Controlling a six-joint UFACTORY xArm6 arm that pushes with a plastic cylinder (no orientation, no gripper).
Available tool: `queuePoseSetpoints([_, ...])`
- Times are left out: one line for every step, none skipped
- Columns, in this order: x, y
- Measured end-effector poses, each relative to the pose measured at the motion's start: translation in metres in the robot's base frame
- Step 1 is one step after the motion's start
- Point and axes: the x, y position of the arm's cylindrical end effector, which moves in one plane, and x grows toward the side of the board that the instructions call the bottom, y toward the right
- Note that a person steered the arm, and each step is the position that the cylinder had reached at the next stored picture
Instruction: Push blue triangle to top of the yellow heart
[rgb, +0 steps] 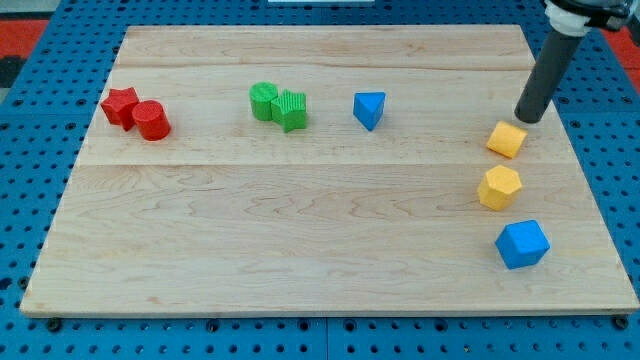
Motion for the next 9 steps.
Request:
queuePoseSetpoints([0.005,-0.017])
queuePoseSetpoints([0.005,-0.031])
queuePoseSetpoints([0.001,-0.042])
queuePoseSetpoints([-0.007,-0.110])
queuePoseSetpoints([-0.006,-0.164])
queuePoseSetpoints([0.022,-0.169])
queuePoseSetpoints([0.008,-0.211])
queuePoseSetpoints([-0.029,-0.170])
queuePoseSetpoints([-0.046,-0.181])
